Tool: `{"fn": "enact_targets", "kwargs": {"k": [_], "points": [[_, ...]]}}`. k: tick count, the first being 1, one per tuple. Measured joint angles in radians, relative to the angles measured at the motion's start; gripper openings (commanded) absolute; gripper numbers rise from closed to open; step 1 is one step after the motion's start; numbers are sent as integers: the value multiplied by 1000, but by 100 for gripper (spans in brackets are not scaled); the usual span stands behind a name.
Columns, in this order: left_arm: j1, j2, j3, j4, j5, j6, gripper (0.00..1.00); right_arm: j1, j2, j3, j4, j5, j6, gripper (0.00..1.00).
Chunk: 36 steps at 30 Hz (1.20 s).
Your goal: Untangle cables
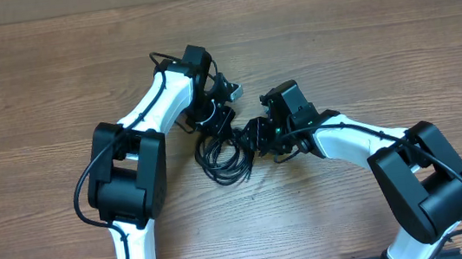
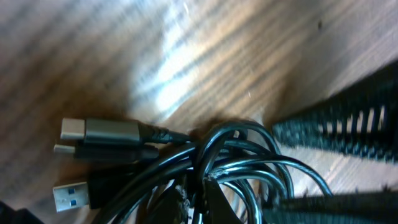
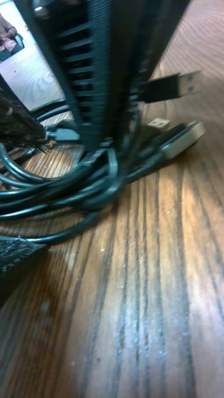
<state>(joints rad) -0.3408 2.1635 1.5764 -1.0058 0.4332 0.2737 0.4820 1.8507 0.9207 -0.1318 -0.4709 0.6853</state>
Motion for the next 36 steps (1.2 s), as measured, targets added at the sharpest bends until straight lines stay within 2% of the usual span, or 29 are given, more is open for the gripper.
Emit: {"fn": "enact_targets", "kwargs": {"k": [6,12,19,23,24,25,28,32,36], "points": [[0,-58,-18,-27,23,81,4,-42,0,0,1,-1,-2,44],[0,-135,-18,-29,80,154,4,-61,0,0,12,-26,-3,47],[-11,-148,-18,-52,110,206,4,-63,0,0,42,-105,-29,47],[-11,-148,-19,-48,105,209,4,-63,0,0,32,-118,-32,47],[-11,-148,-18,-41,97,208,9,-63,0,0,26,-118,-31,47],[-11,-148,-18,-34,84,205,18,-63,0,0,12,-115,-27,47],[-11,-148,-19,-12,43,174,25,-63,0,0,-26,-92,-9,49],[-11,-147,-19,8,-6,144,25,-64,0,0,-47,-63,14,51],[-11,-125,-19,24,-24,129,21,-64,0,0,-63,-56,23,52]]}}
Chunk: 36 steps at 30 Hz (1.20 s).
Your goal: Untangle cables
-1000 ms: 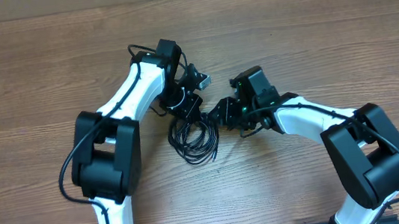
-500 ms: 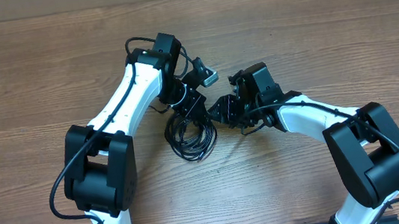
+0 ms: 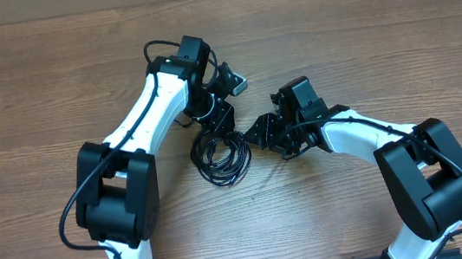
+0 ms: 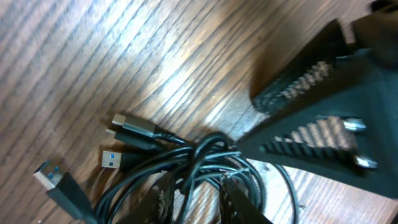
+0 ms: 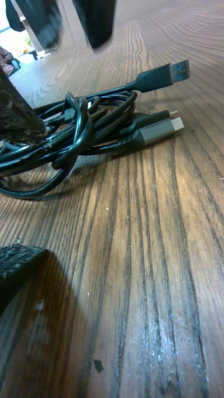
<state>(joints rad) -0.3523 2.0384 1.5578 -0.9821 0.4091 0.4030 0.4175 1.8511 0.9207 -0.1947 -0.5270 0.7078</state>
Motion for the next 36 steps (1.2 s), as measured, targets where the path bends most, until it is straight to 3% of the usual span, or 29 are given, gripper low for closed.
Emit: {"fn": "enact_targets", "kwargs": {"k": [9,11,12,14,20,36], "points": [[-14,80,-1,-1,-14,-10,23,0,0,0,0,0,5,52],[-20,90,-1,-2,-14,-10,16,0,0,0,1,-1,6,53],[-22,95,-1,-1,-14,-12,8,0,0,0,1,0,6,52],[-24,98,-1,-5,-16,-13,4,0,0,0,1,0,6,53],[-28,98,-1,-21,-17,-11,4,0,0,2,0,-2,7,59],[-27,98,29,-92,36,-22,4,0,0,6,-8,-9,7,61]]}}
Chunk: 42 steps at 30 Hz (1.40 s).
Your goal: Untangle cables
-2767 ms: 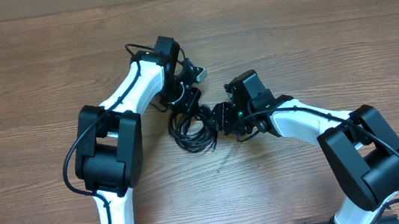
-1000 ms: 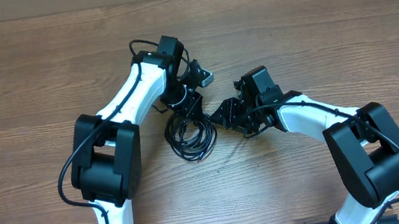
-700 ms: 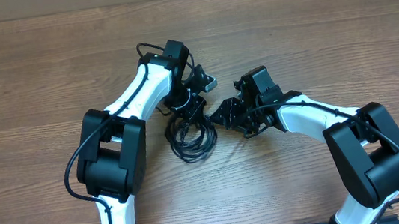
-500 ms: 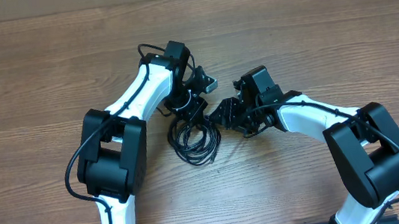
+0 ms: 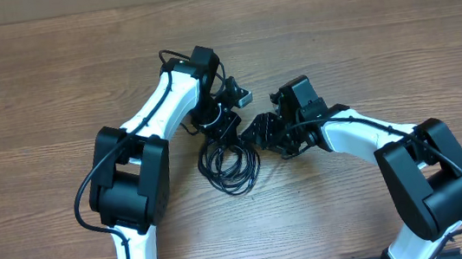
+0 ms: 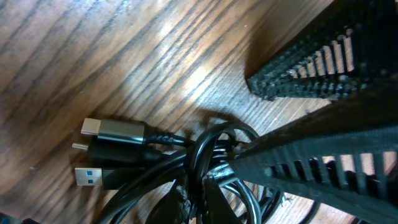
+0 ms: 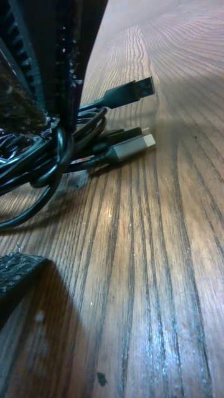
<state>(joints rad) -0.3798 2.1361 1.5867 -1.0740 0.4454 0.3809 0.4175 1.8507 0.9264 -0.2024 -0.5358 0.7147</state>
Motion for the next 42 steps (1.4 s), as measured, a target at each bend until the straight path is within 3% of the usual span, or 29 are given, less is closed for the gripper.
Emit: {"fn": "enact_targets", "kwargs": {"k": [13,23,32,42], "points": [[20,0,0,-4,93,23,4,0,0,0,1,2,26,61],[109,0,0,-63,283,139,4,2,0,0,42,26,87,61],[113,0,0,-67,312,155,4,1,0,0,53,8,99,68],[114,0,0,-87,369,215,4,0,0,0,53,-34,85,68]]}}
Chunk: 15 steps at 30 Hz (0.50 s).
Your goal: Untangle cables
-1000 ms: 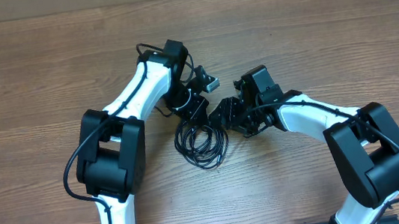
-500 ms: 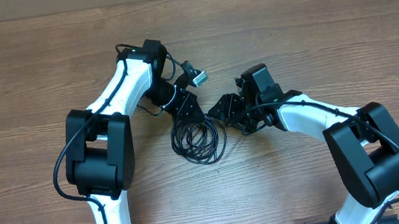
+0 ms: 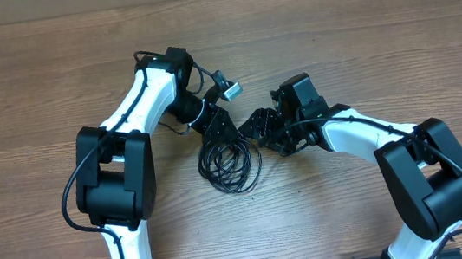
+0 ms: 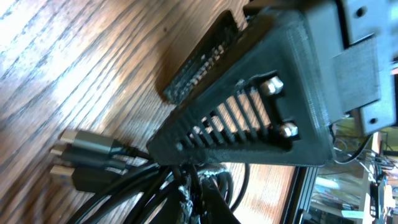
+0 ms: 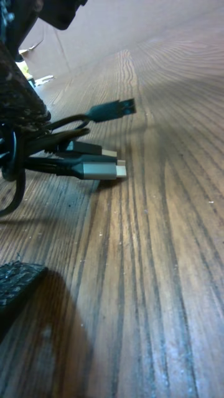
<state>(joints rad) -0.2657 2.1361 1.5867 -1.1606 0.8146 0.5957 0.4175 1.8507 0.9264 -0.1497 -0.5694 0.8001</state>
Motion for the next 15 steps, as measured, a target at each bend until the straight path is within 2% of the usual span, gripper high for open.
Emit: {"fn": "enact_targets", "kwargs": {"k": [9,14,15], "points": [[39,0,7,5,149,15,4,11,0,0,-37,0,-13,68],[64,0,11,6,134,14,4,8,0,0,-37,-1,-16,68],[67,0,11,7,108,14,8,8,0,0,-38,-2,-15,69]]}}
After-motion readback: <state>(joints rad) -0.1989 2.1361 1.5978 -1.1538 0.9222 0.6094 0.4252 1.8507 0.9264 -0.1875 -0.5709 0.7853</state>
